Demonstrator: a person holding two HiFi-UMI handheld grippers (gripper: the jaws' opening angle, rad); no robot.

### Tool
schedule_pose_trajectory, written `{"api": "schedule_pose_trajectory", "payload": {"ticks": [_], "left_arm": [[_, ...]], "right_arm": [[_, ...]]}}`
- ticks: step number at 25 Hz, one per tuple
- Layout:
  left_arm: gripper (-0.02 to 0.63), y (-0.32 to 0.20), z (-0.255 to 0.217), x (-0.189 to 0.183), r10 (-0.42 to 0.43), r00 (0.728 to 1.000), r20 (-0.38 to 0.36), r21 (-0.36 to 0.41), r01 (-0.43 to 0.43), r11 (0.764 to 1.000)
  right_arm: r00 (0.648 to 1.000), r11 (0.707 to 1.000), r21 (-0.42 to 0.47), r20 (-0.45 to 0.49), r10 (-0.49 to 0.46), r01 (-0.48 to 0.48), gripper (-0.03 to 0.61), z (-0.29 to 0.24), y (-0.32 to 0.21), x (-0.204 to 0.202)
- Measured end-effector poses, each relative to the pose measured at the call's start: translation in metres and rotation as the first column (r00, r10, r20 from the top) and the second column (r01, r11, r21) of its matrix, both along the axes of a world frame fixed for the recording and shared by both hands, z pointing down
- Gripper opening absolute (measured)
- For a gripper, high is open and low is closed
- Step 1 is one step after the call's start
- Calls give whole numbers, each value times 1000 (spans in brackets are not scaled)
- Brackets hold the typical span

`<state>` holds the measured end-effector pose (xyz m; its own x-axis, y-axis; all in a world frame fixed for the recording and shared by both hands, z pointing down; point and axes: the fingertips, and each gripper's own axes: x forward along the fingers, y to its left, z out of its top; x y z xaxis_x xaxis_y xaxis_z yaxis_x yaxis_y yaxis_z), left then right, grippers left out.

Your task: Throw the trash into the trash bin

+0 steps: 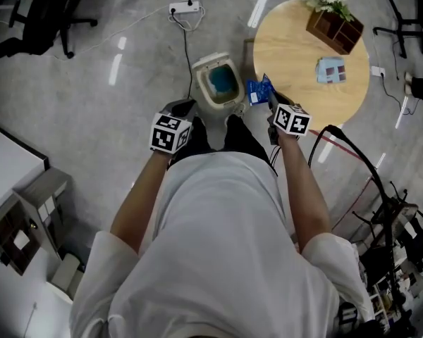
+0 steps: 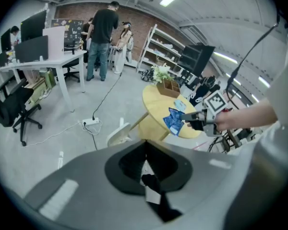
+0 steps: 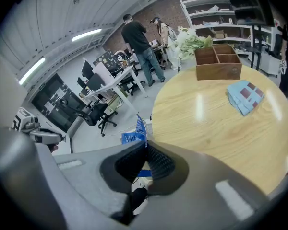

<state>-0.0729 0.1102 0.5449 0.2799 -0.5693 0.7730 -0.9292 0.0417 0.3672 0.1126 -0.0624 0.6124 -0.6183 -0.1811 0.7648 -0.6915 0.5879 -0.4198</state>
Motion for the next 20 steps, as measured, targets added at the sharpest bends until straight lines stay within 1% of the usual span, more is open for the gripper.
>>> {"api": "schedule_pose_trajectory", "payload": {"ticks": [9,14,20], "left_arm": [[3,22,19,-16,2,1000,-13,-16,-2,1000],[4,33,26,-24,7,1000,-16,-26,-7,1000],[3,47,31,-38,-1,1000,-18,-42,1,999]], "right_arm": [[996,996,5,2,-86,86,2,6,37,-39],[994,994,8,-3,-109,109,2,10,51,-53],[991,991,-11,-5,-132,132,2,20,71,-70]]}}
